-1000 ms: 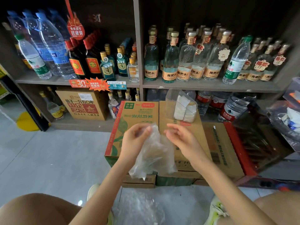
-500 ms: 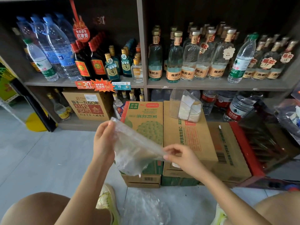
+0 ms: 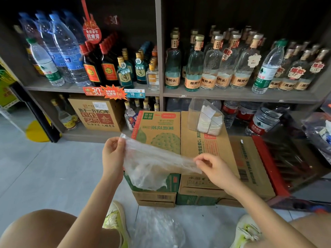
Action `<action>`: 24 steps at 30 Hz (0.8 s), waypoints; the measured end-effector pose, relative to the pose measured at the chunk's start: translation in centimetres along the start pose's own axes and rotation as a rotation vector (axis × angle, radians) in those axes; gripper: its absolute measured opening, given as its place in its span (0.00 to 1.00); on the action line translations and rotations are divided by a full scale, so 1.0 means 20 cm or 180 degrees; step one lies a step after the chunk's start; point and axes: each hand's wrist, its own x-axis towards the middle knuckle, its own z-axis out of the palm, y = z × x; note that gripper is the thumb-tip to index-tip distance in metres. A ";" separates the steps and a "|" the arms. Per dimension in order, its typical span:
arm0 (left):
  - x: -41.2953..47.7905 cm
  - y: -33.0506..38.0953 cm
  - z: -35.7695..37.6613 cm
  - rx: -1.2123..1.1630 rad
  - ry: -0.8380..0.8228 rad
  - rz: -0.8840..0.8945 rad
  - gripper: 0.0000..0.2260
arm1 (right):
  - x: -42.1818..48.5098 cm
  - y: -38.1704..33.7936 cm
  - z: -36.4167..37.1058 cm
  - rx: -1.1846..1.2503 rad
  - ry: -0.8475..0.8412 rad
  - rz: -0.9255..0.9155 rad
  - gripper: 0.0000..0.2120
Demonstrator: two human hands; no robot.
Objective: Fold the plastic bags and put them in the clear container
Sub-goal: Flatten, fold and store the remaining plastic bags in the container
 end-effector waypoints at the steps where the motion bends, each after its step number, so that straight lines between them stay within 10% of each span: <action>1: 0.00 0.00 0.01 -0.0019 0.0000 0.0017 0.04 | 0.00 -0.01 0.00 0.0418 -0.0003 0.0197 0.07; 11: -0.01 0.01 0.10 -0.0388 0.0122 -0.0501 0.08 | -0.04 -0.08 0.04 0.1308 -0.0556 0.0518 0.31; 24: 0.07 -0.03 0.11 -0.0303 0.0370 -0.0734 0.06 | 0.03 0.04 -0.04 0.0682 -0.0089 0.0141 0.08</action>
